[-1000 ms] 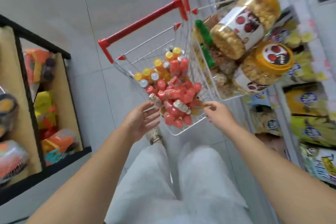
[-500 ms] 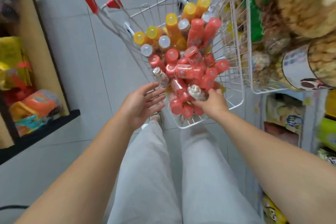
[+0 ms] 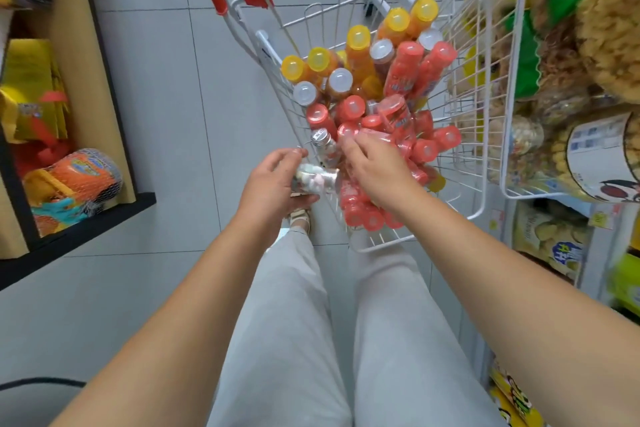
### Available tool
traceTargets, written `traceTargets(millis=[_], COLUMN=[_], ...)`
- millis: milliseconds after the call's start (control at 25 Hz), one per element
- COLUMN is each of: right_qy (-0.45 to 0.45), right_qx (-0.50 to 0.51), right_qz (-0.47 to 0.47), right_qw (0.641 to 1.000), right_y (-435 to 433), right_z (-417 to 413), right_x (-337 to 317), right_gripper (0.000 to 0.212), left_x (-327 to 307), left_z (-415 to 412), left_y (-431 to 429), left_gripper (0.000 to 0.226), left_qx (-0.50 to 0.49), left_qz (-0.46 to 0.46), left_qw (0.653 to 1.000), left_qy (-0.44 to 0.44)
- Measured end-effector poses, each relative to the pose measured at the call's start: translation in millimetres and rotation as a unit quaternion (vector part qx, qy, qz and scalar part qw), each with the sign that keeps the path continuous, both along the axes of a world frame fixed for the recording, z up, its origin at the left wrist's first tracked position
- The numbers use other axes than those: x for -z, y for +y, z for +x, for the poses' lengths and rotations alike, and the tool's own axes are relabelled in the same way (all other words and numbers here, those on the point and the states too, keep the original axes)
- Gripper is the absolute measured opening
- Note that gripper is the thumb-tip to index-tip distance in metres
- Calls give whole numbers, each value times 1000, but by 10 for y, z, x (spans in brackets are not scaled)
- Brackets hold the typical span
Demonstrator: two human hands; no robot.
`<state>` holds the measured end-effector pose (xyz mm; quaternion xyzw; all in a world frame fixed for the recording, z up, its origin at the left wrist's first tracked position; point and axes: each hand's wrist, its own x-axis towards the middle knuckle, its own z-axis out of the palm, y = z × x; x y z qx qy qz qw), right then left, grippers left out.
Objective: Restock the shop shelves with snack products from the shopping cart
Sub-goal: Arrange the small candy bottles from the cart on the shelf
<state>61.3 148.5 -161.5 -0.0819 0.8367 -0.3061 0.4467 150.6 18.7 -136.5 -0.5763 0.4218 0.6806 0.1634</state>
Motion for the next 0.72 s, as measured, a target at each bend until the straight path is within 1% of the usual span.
traceTargets(millis=[40, 80, 120, 200, 280, 360, 440, 520, 600, 680, 720], right_qy=[35, 54, 58, 63, 81, 82, 78, 92, 74, 3, -40], right_qx=[-12, -54, -119, -233, -275, -271, -197, -56, 80, 189, 232], right_qz=[9, 22, 40, 112, 153, 147, 103, 57, 22, -20, -43], right_qw=[999, 997, 990, 964, 946, 948, 972, 993, 994, 982, 971], right_y=[-89, -185, -263, -402, -478, -450, -331, -161, 9, 154, 190], right_z=[-40, -67, -67, -22, -3, -27, -51, -78, -94, -65, -24], right_x=[132, 262, 394, 585, 666, 653, 550, 319, 1, -312, -446], right_gripper=[21, 27, 39, 51, 47, 35, 28, 25, 22, 19, 18], left_x=[15, 35, 52, 75, 88, 81, 63, 37, 15, 15, 17], left_z=[27, 59, 86, 120, 121, 108, 95, 78, 53, 17, -5], left_y=[-70, -138, -195, -281, -323, -350, -356, -339, -318, -271, -233], left_gripper=[14, 15, 16, 17, 17, 15, 13, 12, 13, 19, 26], left_qx=[-20, -30, -34, -44, -65, -105, -148, -163, -175, -184, -178], left_qz=[-5, -5, -4, 3, 22, 56, 96, 131, 147, 150, 147], left_qw=[1000, 999, 999, 999, 998, 993, 984, 977, 972, 969, 971], left_qy=[-7, -12, -17, -16, -2, 7, 16, 30, 52, 66, 62])
